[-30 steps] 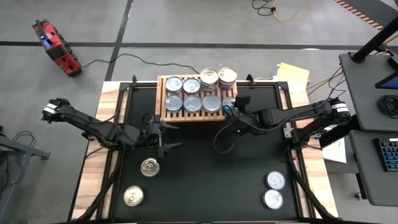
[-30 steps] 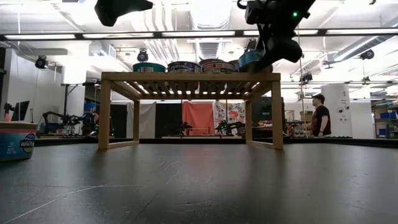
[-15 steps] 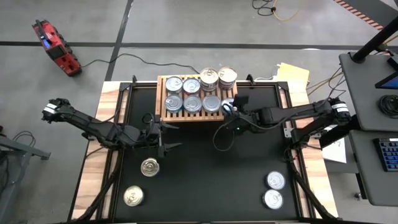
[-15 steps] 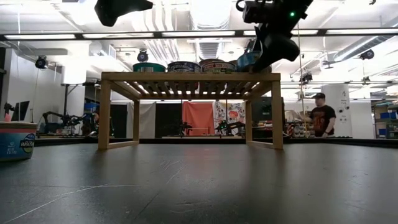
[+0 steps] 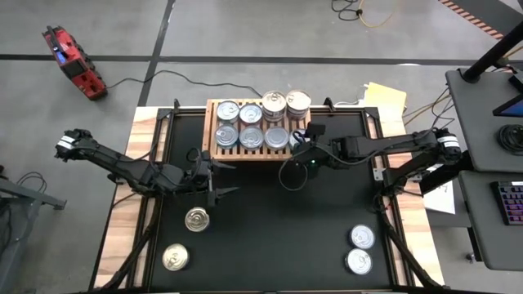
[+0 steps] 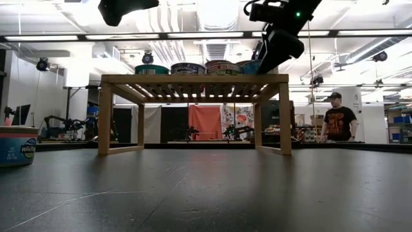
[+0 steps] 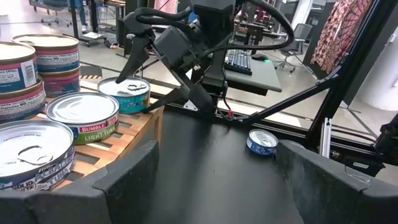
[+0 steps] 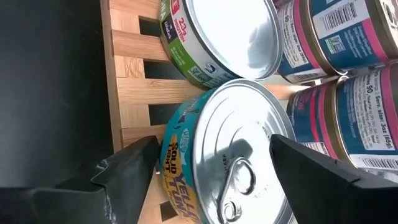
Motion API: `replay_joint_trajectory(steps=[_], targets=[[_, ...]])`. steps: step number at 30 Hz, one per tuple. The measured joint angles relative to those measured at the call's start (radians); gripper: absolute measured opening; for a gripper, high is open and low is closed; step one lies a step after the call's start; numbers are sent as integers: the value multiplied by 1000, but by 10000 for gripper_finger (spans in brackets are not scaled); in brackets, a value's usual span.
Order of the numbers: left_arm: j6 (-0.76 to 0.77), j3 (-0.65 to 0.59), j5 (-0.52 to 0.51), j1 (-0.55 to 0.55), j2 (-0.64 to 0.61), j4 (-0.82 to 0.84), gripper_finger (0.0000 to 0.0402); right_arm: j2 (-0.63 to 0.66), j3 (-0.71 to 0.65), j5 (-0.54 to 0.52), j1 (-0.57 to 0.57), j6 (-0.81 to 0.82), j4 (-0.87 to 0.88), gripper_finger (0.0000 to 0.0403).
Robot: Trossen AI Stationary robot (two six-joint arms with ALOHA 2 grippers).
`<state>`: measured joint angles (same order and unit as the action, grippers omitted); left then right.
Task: Stack canned seafood by type on shelf
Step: Put the light blue tuna can on the shelf
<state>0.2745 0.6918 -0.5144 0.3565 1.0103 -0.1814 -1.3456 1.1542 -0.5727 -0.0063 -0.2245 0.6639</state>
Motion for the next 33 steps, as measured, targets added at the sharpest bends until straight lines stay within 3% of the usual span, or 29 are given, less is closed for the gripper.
replay_joint_trajectory(steps=[14,19,24,30,33], targets=[[0,0,0,0,0,1,309,75,4,11,4,45,11,320],[0,0,0,0,0,5,309,142,4,163,14,96,19,294],[0,0,0,0,0,5,309,199,-1,375,15,149,23,231],[0,0,0,0,0,7,309,195,-42,388,15,157,83,108],[0,0,0,0,0,11,309,192,-70,328,13,136,81,42]])
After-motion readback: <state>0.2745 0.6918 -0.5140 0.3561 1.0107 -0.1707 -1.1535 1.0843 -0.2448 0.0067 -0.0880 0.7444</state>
